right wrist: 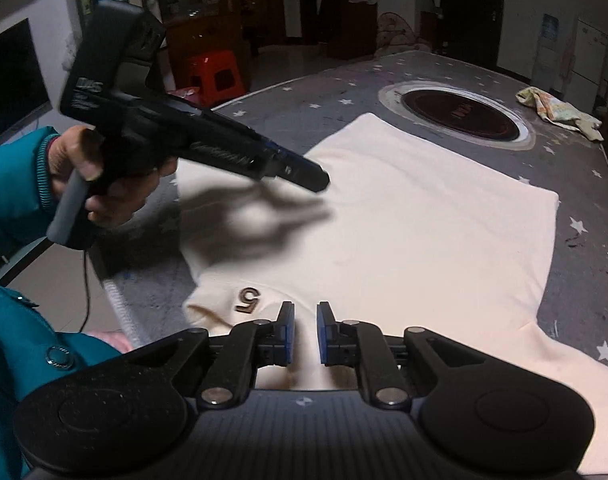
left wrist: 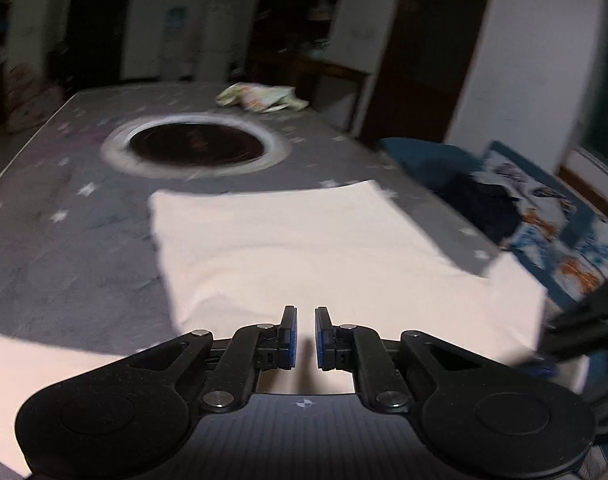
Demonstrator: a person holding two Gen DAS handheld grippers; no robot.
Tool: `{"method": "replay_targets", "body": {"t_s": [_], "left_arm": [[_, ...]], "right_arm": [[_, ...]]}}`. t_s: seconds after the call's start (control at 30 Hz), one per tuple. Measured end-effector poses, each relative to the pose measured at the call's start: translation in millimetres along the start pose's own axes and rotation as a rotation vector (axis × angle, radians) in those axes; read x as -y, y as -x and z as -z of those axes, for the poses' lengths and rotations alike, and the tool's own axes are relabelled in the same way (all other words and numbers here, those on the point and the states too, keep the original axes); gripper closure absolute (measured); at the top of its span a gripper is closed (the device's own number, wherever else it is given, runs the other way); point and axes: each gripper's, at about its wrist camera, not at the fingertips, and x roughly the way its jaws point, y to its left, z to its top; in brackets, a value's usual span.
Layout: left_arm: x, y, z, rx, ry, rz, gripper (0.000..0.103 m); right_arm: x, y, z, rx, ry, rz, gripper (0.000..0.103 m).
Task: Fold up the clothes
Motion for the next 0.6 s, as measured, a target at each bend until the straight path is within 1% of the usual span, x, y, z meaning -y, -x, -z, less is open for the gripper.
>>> {"method": "replay_targets", "body": {"t_s": [0.1,0.13,0.2,0.27,0.37,0.47,0.53,0.6], "left_arm": [[-17,-3,3,-0.026,0.060,-0.043,0.093],[-22,-1,6,-0.029,0.074,-0.047,0.093],[-31,5,11,-0.026,0.090,-0.054,0.093],[-37,11,12,-0.026,0.100,-0.065,0.093],[-36,17,9,-0.026,0.094,-0.066,0.092],[-26,21,-1,0.003,0.070,-0.057,0.089],[-21,16,-11,0.018,0.064,-0.039,0.087],[-19,4,-19,0.014,0.058,-0.040,0.087]], "right_arm": [[6,-4,3,-0.007,-0.028,0.006,0.091],[8,-4,4,-0.010,-0.035,0.006,0.091],[10,-5,7,-0.014,-0.046,0.007,0.086],[12,-3,9,-0.017,-0.053,0.007,0.086],[16,2,9,-0.002,-0.063,0.012,0.084],[23,8,8,0.027,-0.087,0.036,0.077],[31,9,7,0.041,-0.111,0.056,0.076],[39,9,8,0.047,-0.144,0.074,0.075]]}}
